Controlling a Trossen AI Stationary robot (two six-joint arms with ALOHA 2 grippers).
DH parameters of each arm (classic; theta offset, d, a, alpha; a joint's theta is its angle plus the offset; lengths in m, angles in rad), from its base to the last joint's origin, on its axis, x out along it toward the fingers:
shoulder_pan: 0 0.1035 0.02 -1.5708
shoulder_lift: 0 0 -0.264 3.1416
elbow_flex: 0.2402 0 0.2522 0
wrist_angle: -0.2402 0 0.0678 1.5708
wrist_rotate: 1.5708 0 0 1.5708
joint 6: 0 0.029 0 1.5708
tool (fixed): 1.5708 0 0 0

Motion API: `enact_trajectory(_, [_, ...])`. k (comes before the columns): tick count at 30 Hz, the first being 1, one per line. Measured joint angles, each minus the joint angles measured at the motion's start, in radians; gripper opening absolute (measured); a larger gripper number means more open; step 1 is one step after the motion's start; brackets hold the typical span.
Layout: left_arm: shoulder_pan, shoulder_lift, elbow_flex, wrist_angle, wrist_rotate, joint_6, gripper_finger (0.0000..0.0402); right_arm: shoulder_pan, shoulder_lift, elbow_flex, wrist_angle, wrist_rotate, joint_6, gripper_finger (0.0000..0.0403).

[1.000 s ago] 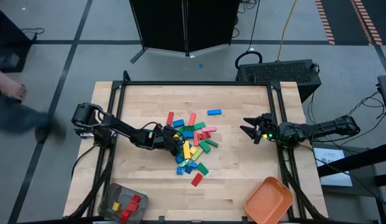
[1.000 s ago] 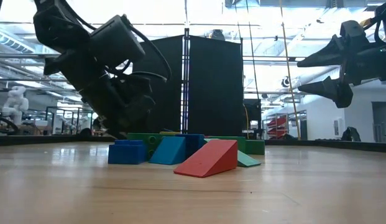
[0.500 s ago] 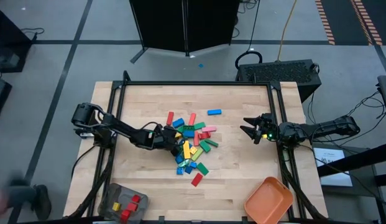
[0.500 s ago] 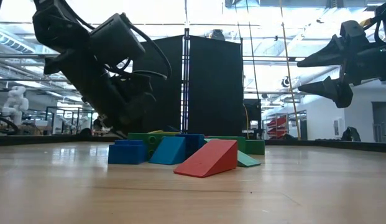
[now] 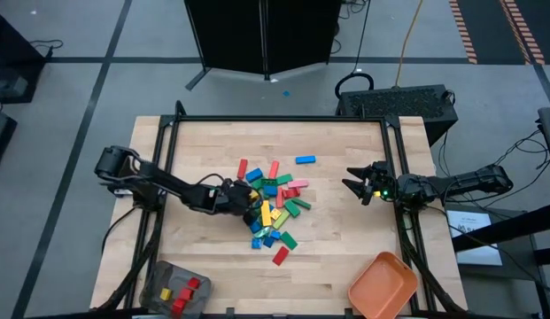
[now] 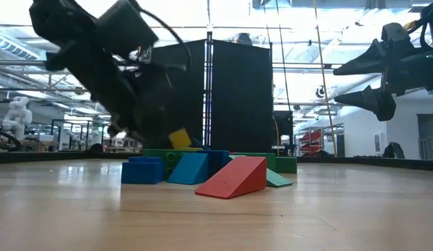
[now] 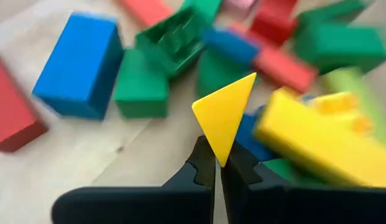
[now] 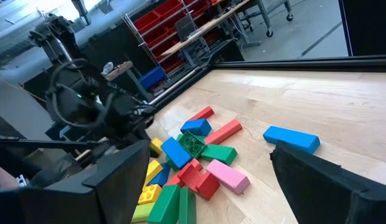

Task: Sort blocks by size
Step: Put the yellow triangular block into the black bin

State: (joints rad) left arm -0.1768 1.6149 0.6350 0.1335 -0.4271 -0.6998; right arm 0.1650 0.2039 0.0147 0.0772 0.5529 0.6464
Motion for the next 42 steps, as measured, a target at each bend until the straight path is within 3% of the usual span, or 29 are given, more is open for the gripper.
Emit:
enact_trajectory(4, [-0.045,-0.114,0.001,-0.086,0.024,0.001,0.0003,0.000,0.002,0.000,0.000,0.000,0.000,0.0329])
enact_trajectory(11, [-0.183,-0.387,0.001,-0.276,0.202,-0.012,0.0002,0.000,0.012,0.000,0.000,0.000,0.012,0.0329])
enact_trajectory(18, [-0.354,-0.574,0.003,-0.369,0.320,-0.218,0.0001,0.000,0.014,0.000,0.000,0.000,0.023,0.0329])
enact_trajectory(26, [-0.540,-0.595,0.003,-0.368,0.552,-0.404,0.0001,0.000,0.030,0.000,0.000,0.001,0.072,0.0329])
enact_trajectory(32, [-0.698,-0.594,0.007,-0.329,0.611,-0.532,0.0001,0.000,0.060,0.000,0.000,0.001,0.102,0.0329])
enact_trajectory(42, [-0.860,-0.495,0.014,-0.463,0.613,-0.475,0.0001,0.000,0.119,0.000,0.000,0.001,0.189,0.0329])
